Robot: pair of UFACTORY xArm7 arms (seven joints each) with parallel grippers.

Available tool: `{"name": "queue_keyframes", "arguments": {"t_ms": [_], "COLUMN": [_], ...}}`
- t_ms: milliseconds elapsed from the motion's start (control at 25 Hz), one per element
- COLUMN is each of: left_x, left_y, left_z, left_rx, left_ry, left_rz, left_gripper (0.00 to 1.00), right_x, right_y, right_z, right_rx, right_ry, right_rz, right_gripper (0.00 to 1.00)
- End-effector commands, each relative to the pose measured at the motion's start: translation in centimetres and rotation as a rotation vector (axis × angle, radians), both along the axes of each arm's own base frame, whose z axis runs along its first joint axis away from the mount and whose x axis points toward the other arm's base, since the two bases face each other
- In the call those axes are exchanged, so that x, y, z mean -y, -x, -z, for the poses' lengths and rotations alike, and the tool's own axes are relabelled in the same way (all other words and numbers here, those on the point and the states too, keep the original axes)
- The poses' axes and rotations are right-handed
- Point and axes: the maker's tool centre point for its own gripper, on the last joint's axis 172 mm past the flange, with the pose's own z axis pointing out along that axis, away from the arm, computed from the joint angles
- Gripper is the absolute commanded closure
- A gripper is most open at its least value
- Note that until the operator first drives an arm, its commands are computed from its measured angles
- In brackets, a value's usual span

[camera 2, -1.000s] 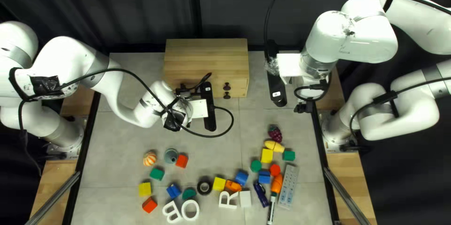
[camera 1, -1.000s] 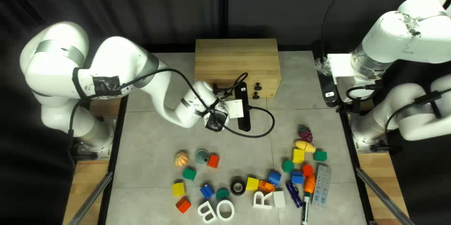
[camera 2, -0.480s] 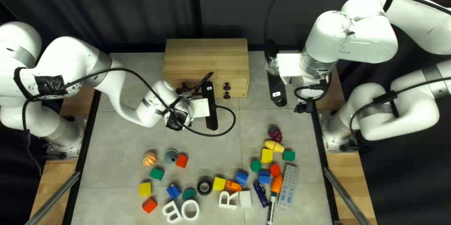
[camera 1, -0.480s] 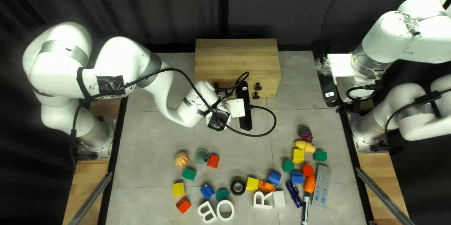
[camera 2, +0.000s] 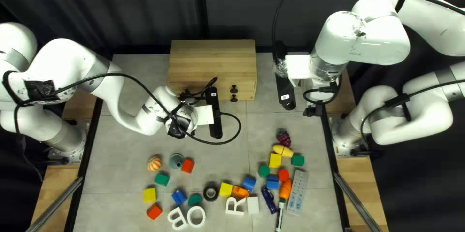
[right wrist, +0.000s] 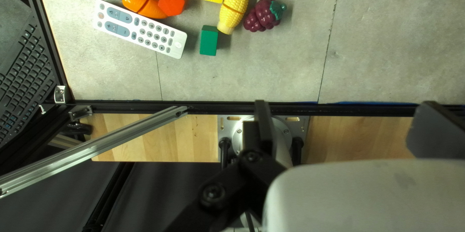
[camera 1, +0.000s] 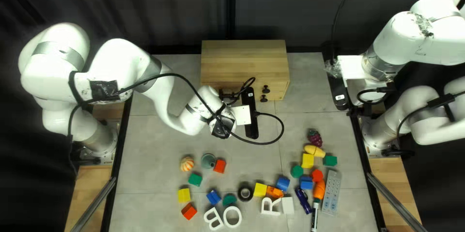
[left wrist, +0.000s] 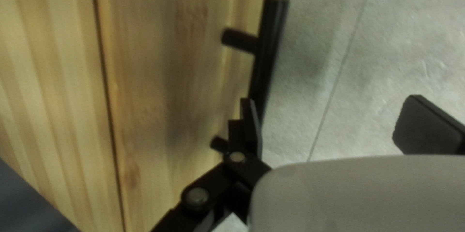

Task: Open drawers and place objects into drawer and close

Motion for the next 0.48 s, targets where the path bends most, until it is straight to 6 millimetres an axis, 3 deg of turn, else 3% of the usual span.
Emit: {"name": "queue_keyframes", "arguments": {"t_ms": [40, 480], "left_x": [0.0, -2.1], "left_y": [-0.1, -2.0], "left_z": [-0.6, 0.3], "left_rx": [-0.001, 0.013], "left_ry": [0.002, -0.007], "left_rz": [0.002, -0.001], "left_gripper": [0.00, 0.00], "right_x": [0.0, 0.0], "right_y": [0.0, 0.0], "right_z": [0.0, 0.0], "right_rx": [0.000, 0.000], "right_ry": [0.000, 0.000], "right_rz": [0.000, 0.000], "right_gripper": [0.00, 0.00]}}
